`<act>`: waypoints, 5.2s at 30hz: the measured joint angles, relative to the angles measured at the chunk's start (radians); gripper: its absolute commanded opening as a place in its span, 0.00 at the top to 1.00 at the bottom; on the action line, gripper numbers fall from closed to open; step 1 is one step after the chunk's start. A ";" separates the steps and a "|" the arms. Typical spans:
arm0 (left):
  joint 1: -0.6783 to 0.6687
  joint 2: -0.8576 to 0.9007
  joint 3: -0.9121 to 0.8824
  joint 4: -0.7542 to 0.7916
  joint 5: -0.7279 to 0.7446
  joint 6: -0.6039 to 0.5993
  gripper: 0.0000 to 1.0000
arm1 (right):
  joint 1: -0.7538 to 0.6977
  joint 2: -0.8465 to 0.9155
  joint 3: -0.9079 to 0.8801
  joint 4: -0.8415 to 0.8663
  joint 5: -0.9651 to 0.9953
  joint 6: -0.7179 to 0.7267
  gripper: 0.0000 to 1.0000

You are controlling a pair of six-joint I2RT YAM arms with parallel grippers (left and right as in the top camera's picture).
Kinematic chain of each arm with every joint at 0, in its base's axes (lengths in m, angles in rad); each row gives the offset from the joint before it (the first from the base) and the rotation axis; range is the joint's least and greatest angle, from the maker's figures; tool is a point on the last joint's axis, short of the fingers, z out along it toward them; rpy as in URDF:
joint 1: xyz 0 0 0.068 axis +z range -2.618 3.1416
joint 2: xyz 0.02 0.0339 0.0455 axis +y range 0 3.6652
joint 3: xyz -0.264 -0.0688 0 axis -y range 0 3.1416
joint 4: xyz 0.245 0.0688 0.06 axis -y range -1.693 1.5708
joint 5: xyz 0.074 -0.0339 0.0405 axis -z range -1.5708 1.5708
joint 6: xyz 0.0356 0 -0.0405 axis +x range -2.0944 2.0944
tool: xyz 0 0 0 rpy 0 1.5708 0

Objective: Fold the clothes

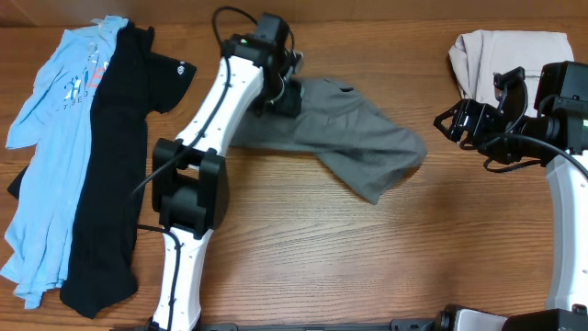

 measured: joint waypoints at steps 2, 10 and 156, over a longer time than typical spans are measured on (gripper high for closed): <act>-0.019 0.014 0.002 -0.089 0.000 0.004 0.67 | 0.000 0.000 0.000 0.003 0.000 0.000 0.12; -0.033 0.135 0.002 -0.403 -0.035 -0.021 0.72 | 0.000 0.000 0.000 0.010 0.002 0.000 0.11; 0.176 -0.341 -0.084 -0.369 -0.123 -0.188 0.00 | 0.829 0.191 -0.335 -0.107 0.554 0.673 0.96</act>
